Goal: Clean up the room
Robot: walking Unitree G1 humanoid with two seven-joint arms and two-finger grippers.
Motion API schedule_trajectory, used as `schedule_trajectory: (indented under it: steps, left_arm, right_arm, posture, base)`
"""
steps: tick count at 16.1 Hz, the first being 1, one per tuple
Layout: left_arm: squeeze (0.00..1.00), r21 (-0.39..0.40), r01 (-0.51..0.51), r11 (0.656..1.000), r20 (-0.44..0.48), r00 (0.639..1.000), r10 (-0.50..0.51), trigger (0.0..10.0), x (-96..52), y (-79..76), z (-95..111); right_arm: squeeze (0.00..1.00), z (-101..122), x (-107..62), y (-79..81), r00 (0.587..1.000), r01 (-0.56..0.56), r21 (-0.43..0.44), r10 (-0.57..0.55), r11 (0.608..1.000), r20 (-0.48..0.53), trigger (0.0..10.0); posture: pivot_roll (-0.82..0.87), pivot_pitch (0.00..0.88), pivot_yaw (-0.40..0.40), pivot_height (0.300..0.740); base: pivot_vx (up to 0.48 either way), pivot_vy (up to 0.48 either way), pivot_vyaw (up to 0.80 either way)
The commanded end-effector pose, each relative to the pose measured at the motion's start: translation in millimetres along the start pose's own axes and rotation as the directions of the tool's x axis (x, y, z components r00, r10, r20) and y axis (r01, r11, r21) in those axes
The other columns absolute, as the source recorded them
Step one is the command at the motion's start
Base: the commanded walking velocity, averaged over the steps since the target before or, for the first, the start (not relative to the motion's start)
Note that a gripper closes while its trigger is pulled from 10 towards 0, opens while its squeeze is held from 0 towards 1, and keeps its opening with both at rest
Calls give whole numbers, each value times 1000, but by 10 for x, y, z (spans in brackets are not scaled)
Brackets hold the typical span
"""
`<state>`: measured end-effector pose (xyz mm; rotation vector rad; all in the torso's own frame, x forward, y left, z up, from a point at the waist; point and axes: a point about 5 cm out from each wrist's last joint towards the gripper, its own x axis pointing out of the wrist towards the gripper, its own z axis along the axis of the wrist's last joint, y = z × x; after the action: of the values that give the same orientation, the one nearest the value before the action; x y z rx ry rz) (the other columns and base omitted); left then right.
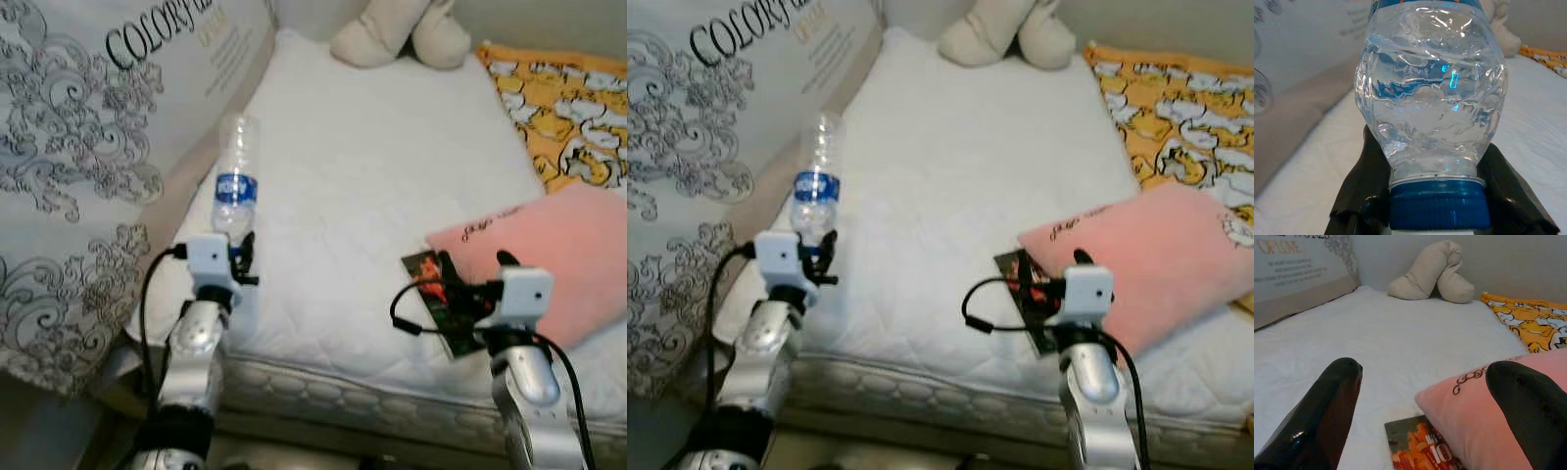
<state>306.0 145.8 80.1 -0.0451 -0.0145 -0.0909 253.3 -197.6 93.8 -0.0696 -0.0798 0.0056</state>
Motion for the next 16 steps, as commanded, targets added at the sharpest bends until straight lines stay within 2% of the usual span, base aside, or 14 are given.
schedule_trajectory:
  steps: [1, 6, 16]
  left_arm:
    - [0, 5, 24, 1000, 12, 1000, -24, 10000, 77, -87, 77]
    - [0, -11, 36, 999, 4, 999, -36, 10000, 185, -155, 104]
    - [0, 2, 45, 999, -22, 999, -45, 10000, 225, -155, 74]
  right_arm:
    - [0, 8, 30, -70, 1000, 24, 8, -24, 1000, -2, 10000]
    - [0, 31, 184, -6, 1000, -5, 39, 5, 999, 7, 10000]
    - [0, -64, 161, 34, 1000, -11, 66, 12, 998, -20, 10000]
  posture:
    - [-101, 0, -8, 740]
    - [-100, 0, -5, 740]
    - [-106, 0, 9, 740]
  base:
    - [0, 0, 0]
    - [-52, 0, 0]
    - [-267, 0, 0]
